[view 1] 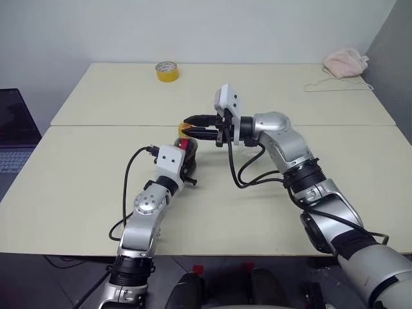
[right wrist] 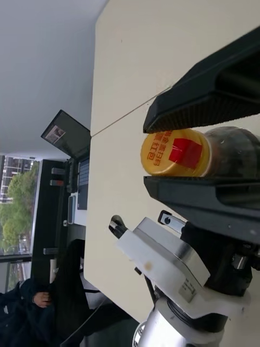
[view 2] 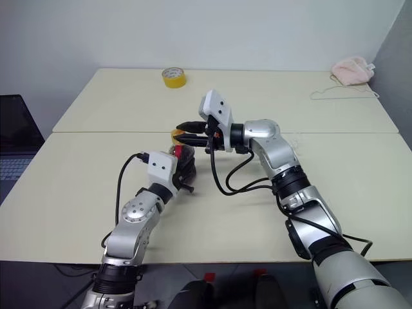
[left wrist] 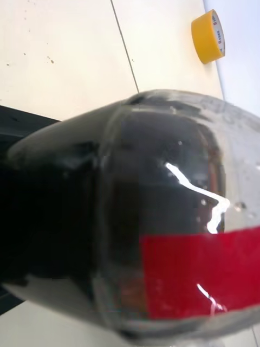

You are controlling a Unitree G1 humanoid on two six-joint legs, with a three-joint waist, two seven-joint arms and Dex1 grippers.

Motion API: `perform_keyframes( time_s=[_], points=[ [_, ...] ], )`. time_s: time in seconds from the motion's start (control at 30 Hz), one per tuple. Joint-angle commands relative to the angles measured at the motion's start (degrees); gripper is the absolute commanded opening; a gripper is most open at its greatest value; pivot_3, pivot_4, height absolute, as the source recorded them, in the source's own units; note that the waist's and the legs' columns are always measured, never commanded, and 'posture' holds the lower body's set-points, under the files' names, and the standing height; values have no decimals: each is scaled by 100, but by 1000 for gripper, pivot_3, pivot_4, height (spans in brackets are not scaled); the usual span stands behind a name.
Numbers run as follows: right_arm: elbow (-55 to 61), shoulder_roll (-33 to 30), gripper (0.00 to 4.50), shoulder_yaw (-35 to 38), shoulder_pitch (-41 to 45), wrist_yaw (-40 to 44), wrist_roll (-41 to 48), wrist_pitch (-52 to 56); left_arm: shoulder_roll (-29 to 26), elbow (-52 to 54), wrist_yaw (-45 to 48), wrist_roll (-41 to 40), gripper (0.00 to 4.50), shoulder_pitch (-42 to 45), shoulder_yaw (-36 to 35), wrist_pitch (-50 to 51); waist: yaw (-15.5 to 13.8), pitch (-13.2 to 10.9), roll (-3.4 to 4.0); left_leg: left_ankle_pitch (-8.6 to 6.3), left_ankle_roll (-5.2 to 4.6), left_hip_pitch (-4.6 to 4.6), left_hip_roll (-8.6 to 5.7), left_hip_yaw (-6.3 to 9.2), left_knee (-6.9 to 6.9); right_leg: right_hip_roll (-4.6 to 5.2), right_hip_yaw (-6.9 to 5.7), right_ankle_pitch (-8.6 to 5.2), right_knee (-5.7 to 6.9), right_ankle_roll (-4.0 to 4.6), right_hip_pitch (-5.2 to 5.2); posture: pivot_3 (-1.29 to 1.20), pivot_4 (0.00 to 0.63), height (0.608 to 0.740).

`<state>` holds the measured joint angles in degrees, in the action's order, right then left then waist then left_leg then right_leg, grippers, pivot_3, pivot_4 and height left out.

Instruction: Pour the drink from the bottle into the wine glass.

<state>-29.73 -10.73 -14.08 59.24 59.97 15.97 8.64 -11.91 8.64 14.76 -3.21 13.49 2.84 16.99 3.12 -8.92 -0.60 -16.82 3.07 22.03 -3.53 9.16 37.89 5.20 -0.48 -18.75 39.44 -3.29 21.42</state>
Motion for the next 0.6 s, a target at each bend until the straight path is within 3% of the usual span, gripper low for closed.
perform_keyframes(
  time_s=[0.03, 0.23, 0.4, 0.6],
  points=[
    [446, -147, 2497, 199, -197, -30, 47, 359, -2, 596, 13, -70, 791, 104, -91, -280, -5, 0, 0, 0, 0, 0, 0, 0, 0, 0, 0, 0, 0, 0, 0, 0, 150, 740],
    [2622, -306, 4496, 690, -1043, -693, 719, 1753, 66, 592, -203, 52, 791, 116, -154, -408, -36, -1, 1, 0, 0, 5, 0, 0, 0, 2, 1, 0, -1, 0, 2, 0, 150, 740],
    [4268, 14, 4500, 798, -1739, -1785, 1135, 2795, 88, 480, -447, 230, 791, 164, -208, -547, -36, -1, 1, -1, 0, 5, 2, 2, -3, 1, 0, 0, -1, 0, 2, 0, 150, 740],
    [4790, 666, 4500, 363, -2003, -3097, 542, 2848, 96, 323, -680, 447, 791, 169, -179, -638, -38, -1, 1, 0, 0, 3, 1, 0, -1, -3, 3, 0, 7, 0, 7, 0, 150, 740]
  ],
)
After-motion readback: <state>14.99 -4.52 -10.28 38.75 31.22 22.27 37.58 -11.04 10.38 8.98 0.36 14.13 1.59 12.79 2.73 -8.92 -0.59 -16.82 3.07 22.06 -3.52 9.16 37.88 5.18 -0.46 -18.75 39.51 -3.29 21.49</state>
